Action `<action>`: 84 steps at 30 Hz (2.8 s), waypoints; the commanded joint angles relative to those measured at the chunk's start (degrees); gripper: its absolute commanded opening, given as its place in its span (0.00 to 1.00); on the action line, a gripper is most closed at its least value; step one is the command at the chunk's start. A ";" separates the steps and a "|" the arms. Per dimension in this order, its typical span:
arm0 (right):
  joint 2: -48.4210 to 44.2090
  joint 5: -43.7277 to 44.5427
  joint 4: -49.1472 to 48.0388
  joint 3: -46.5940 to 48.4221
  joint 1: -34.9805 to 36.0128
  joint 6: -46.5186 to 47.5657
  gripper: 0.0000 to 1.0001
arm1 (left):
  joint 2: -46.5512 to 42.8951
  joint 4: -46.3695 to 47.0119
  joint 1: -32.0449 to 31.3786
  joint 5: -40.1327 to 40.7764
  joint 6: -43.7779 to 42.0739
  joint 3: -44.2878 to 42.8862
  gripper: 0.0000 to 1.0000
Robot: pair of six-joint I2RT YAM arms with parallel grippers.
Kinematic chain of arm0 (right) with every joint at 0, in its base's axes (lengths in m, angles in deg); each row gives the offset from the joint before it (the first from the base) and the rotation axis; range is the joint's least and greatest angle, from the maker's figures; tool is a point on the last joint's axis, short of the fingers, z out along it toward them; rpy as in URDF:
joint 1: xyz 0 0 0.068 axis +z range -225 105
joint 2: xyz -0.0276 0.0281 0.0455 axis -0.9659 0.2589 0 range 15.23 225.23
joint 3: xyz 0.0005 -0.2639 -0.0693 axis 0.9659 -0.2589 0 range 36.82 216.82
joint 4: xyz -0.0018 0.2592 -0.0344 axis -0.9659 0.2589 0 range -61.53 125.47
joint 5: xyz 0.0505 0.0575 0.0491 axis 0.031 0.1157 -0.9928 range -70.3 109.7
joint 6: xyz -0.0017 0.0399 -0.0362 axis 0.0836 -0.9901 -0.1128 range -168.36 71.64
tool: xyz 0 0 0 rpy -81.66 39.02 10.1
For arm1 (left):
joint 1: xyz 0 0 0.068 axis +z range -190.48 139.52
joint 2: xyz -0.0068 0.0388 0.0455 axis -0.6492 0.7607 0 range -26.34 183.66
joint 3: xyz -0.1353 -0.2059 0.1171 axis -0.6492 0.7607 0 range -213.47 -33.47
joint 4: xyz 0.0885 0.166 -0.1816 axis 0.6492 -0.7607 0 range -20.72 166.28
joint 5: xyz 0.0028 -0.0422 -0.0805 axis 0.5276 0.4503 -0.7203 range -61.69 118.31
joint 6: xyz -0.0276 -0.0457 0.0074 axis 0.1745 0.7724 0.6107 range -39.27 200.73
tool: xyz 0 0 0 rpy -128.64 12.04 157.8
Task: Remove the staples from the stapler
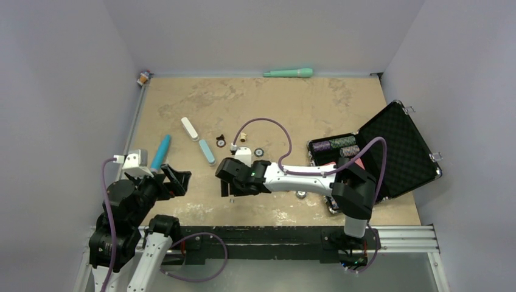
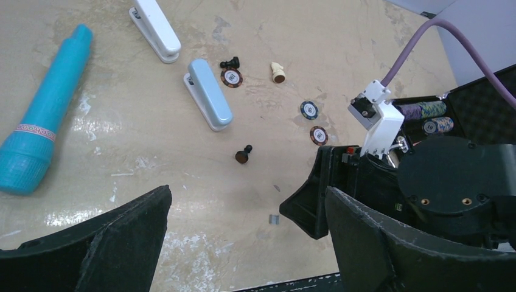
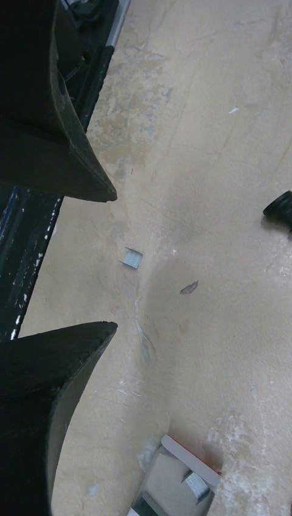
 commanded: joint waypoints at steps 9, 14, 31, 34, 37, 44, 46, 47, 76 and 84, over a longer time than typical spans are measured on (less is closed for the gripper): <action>8.69 0.79 9.25 9.35 2.05 -8.56 0.68 | -0.84 2.19 0.27 -1.06 -1.10 0.19 0.99; 10.27 0.05 8.64 10.00 2.01 -8.82 0.65 | -1.11 2.27 0.27 -1.26 -1.19 0.19 0.99; 15.42 1.18 12.08 14.24 2.78 -8.37 0.51 | -1.56 2.33 0.27 -1.59 -1.27 0.20 0.99; 15.76 0.96 11.98 14.65 3.09 -8.03 0.42 | -1.48 2.37 0.27 -1.68 -1.27 0.25 0.99; 16.36 1.07 12.51 15.45 3.45 -7.88 0.41 | -1.47 2.46 0.27 -1.77 -1.28 0.26 0.99; 17.25 1.61 13.13 16.13 3.59 -7.67 0.40 | -1.48 2.37 0.27 -1.70 -1.28 0.27 0.99; 17.38 1.79 13.64 16.31 3.64 -8.13 0.40 | -1.50 2.38 0.27 -1.73 -1.31 0.27 0.99; 17.44 1.93 13.93 16.31 3.64 -8.30 0.39 | -1.48 2.44 0.27 -1.73 -1.32 0.26 0.99; 20.13 5.40 15.75 17.67 3.64 -10.07 0.32 | -1.42 2.44 0.27 -1.84 -1.35 0.25 0.99; 20.33 5.49 15.73 17.62 3.62 -10.08 0.28 | -1.39 2.41 0.27 -1.79 -1.36 0.27 0.99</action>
